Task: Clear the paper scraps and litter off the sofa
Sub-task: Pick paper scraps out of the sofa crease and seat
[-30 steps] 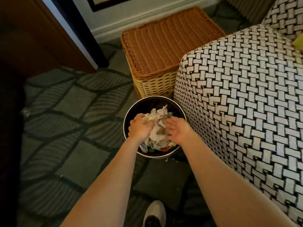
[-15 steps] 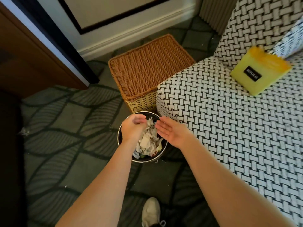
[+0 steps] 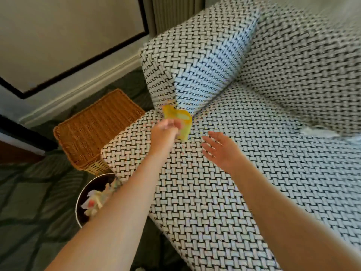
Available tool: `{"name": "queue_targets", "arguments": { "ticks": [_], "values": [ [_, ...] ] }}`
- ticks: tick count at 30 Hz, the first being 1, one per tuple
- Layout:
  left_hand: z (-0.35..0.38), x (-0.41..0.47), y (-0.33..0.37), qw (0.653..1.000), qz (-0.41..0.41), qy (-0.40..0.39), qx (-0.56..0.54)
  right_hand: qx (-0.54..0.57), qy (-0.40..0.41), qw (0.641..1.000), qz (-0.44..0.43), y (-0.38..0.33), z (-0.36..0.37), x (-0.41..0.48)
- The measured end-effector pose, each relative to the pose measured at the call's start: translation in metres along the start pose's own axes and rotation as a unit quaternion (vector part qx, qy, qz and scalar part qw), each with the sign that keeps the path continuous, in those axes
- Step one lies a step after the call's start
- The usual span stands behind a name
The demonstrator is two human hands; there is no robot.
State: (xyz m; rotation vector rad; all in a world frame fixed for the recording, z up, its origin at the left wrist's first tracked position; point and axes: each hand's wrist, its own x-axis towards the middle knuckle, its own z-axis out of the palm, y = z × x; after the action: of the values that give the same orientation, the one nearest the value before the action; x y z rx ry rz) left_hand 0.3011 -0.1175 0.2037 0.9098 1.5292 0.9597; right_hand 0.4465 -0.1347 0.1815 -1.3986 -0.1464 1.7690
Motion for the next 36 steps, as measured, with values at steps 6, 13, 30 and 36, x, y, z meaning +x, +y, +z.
{"name": "queue_targets", "arguments": {
  "ticks": [6, 13, 30, 36],
  "values": [
    [0.127, 0.005, 0.039, 0.996, 0.018, -0.078, 0.035, -0.027, 0.07, 0.995, -0.072, -0.097, -0.105, -0.019],
    [0.224, 0.025, 0.035, 0.977, 0.035, -0.166, 0.132, -0.035, 0.162, 0.98, -0.109, -0.137, -0.186, -0.005],
    [0.348, 0.16, 0.003, 0.888, 0.099, -0.268, 0.361, -0.483, 0.255, 0.814, -0.198, -0.185, -0.219, 0.124],
    [0.392, 0.176, -0.016, 0.872, 0.112, -0.222, 0.421, -0.621, 0.217, 0.716, -0.235, -0.192, -0.221, 0.163]
  ]
}}
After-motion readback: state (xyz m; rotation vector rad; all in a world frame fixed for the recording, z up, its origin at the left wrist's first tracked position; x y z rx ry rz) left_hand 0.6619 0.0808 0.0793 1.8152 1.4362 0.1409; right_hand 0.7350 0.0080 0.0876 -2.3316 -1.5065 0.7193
